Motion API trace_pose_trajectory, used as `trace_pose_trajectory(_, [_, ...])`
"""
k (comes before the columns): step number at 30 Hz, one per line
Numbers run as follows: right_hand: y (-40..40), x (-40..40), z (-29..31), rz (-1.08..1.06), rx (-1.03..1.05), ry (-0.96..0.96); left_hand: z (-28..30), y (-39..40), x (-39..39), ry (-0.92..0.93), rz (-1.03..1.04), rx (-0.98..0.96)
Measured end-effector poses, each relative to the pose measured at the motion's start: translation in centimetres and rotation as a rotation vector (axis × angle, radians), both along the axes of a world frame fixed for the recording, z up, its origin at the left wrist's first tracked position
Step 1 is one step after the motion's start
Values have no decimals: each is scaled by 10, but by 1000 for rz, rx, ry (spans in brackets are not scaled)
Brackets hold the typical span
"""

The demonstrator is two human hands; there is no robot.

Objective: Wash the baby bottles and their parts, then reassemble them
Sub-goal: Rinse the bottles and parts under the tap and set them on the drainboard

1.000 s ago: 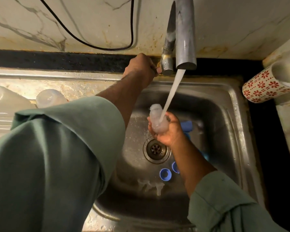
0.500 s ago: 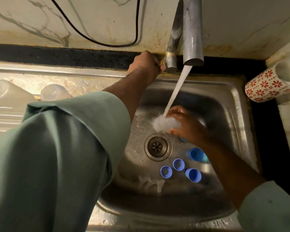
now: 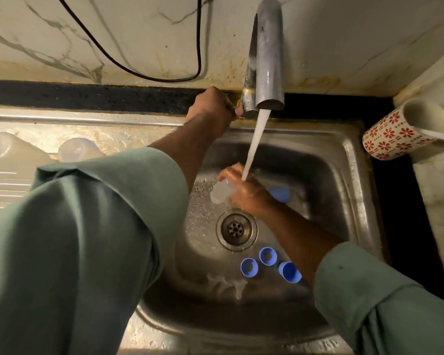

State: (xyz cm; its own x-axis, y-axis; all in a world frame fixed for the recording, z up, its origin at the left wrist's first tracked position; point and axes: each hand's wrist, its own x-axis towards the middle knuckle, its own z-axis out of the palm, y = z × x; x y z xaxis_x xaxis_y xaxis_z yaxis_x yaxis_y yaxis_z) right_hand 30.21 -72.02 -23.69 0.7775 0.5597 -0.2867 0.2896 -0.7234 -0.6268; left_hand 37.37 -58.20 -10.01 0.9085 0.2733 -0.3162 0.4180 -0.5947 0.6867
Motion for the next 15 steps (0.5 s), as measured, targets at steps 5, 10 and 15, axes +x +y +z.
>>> trace_pose_trajectory(5, [-23,-7,12,183,-117,-296,3,2,1,18,27,-59])
trace_pose_trajectory(10, [-33,-13,45,181,-241,-375,15,-10,-10,-30,150,-204])
trace_pose_trajectory(15, [-42,-16,83,187,-288,-327,38,-38,-21,-42,85,-455])
